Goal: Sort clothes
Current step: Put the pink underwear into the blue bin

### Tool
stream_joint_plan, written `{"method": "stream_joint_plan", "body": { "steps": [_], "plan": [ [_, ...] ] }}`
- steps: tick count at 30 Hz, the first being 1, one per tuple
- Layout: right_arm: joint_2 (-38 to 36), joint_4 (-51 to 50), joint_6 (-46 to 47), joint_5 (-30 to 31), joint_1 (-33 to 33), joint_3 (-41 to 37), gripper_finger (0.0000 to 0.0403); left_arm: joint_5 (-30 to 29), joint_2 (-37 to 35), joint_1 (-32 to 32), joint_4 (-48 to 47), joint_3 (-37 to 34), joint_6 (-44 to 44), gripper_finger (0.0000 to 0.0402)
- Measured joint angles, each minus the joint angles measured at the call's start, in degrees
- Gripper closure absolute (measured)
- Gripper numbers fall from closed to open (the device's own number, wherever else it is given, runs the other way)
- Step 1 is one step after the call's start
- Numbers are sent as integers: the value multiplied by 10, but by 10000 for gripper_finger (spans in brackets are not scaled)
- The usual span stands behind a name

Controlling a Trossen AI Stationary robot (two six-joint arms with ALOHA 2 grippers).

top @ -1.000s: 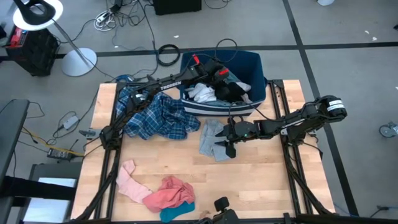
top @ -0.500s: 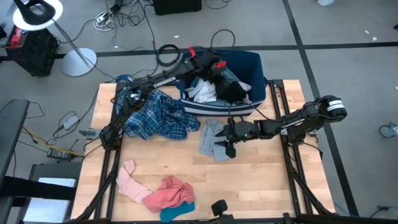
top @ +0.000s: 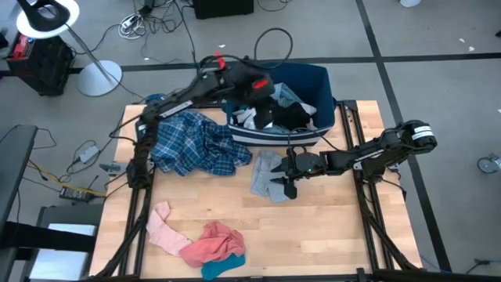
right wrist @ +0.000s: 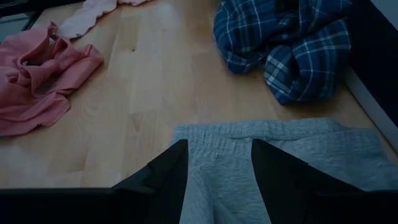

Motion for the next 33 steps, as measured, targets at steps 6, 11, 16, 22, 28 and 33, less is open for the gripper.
{"method": "stream_joint_plan", "body": {
  "steps": [6, 11, 16, 22, 28, 33],
  "plan": [
    [0, -1, 6, -1, 4, 0, 224, -28, -72, -38, -60, 0, 8, 317],
    [0, -1, 6, -3, 8, 0, 224, -76, -123, -82, -119, 0, -22, 319],
    [0, -4, 7, -3, 8, 0, 224, -162, -167, -158, -137, 0, -35, 319],
    [0, -5, 15, -2, 8, 0, 224, -249, -190, -252, -169, -4, -74, 319],
    [0, -4, 16, -2, 10, 0, 224, -333, -225, -338, -154, -102, -116, 319],
    [0, -4, 16, -2, 15, 0, 224, -377, -290, -400, -60, -261, -140, 319]
  ]
}}
